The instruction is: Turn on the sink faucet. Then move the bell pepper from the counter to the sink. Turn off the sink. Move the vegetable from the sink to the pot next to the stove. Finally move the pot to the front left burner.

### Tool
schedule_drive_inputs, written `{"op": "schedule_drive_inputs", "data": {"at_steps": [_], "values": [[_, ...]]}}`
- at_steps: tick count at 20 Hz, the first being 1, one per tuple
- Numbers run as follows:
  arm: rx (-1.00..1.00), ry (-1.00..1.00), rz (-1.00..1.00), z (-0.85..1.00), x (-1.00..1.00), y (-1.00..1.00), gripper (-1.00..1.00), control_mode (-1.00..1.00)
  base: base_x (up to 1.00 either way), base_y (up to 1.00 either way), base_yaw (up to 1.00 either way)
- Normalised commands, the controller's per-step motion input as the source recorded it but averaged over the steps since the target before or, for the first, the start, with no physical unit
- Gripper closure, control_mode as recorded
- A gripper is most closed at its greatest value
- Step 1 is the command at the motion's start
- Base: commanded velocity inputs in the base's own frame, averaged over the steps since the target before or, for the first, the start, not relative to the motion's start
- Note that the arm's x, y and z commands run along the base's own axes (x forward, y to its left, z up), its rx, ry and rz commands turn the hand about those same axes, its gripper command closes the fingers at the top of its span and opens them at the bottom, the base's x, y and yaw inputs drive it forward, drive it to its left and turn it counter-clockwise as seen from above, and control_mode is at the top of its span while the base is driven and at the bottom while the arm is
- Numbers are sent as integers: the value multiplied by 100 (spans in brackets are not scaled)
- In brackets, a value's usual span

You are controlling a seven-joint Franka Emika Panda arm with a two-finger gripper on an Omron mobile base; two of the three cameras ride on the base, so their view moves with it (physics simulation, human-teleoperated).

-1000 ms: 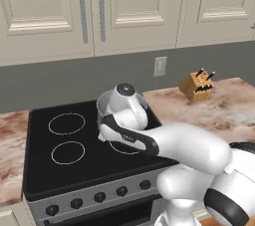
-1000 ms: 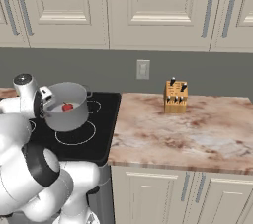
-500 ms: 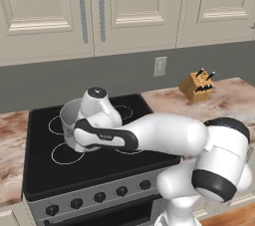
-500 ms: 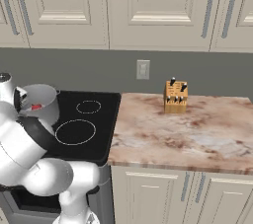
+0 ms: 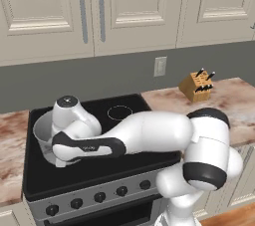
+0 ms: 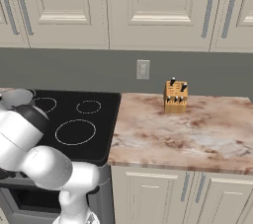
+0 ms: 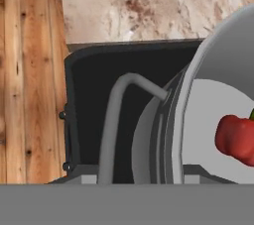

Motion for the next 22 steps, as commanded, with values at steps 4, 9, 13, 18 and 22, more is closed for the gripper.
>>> {"op": "schedule_drive_inputs", "data": {"at_steps": [4,9,13,18,22], "values": [[-8,0,0,-1,-26,16,100,-100,0,0,0],[-5,0,0,-4,-11,0,100,-100,0,0,0],[-3,0,0,-11,-4,0,100,-100,0,0,0],[-1,0,1,-10,0,0,100,-100,0,0,0],[0,-1,0,-1,0,0,100,-100,0,0,0]]}}
